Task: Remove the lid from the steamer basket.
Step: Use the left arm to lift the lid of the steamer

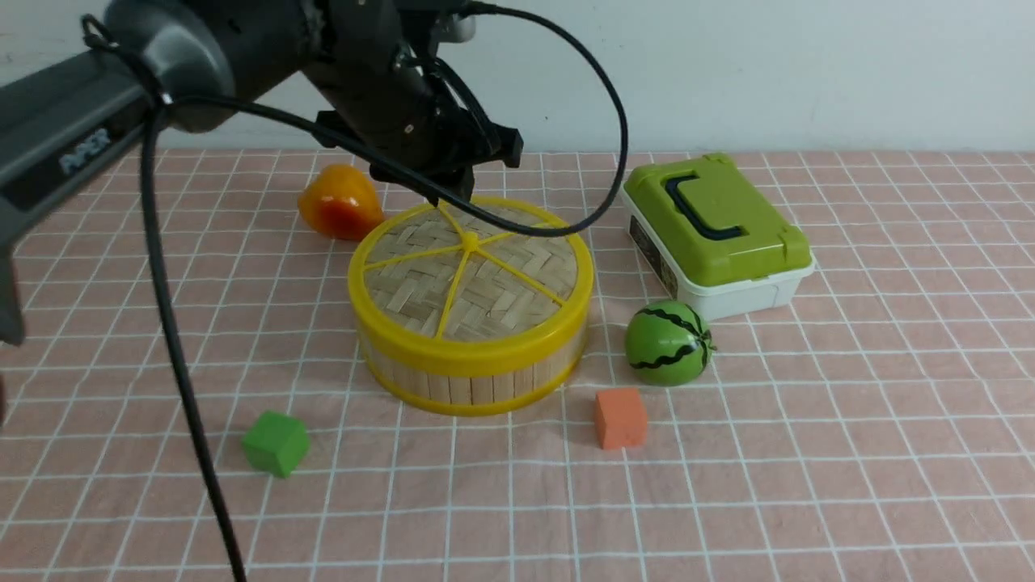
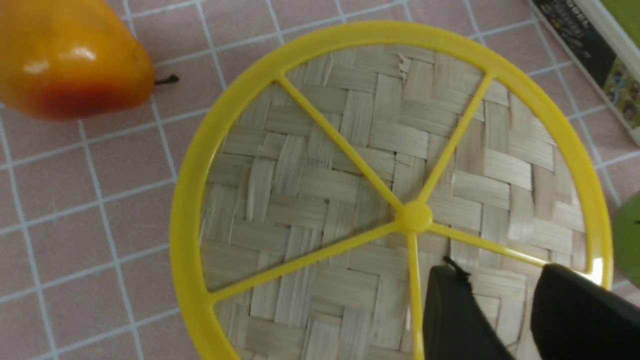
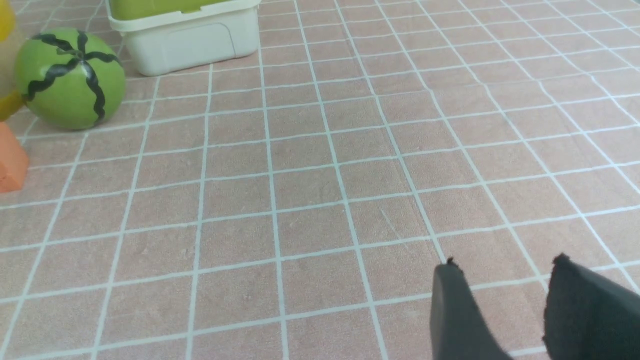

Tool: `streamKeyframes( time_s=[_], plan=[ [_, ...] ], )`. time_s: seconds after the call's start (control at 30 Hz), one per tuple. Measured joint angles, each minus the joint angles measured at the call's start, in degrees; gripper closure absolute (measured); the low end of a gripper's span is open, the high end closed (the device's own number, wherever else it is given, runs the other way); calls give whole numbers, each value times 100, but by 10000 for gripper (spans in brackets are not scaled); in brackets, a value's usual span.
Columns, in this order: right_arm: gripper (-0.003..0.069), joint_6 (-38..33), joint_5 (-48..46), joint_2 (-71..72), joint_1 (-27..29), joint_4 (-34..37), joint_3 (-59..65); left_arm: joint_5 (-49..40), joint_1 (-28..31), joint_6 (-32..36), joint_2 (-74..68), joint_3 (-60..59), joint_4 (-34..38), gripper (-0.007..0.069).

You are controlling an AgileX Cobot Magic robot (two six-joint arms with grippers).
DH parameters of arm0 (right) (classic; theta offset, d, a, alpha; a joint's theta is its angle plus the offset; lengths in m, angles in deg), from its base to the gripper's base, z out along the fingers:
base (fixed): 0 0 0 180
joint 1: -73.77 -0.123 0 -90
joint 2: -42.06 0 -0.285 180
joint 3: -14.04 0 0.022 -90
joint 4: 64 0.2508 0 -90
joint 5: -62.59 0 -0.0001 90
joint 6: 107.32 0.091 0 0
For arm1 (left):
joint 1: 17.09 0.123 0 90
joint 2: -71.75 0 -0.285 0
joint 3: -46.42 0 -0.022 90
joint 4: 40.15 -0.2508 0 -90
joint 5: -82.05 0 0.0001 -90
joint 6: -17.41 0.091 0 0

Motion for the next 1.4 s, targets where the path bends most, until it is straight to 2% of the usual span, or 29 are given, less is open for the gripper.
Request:
streamKeyframes(
  time_s=[0.1, 0.23, 0.43, 0.8, 1.03, 1.4],
  plan=[
    [417, 0, 0, 0, 0, 0, 0, -215, -132, 6, -425, 443, -188, 287],
    [417, 0, 0, 0, 0, 0, 0, -190, -164, 17, -716, 546, -220, 265],
    [417, 0, 0, 0, 0, 0, 0, -42, -158, -70, -948, 551, -317, 287],
    [417, 0, 0, 0, 0, 0, 0, 200, -158, -90, -1043, 551, -489, 431],
    [417, 0, 0, 0, 0, 0, 0, 160, -158, -90, -1043, 558, -478, 435],
    [417, 0, 0, 0, 0, 0, 0, 48, -158, -133, -1095, 575, -427, 354]
  ],
)
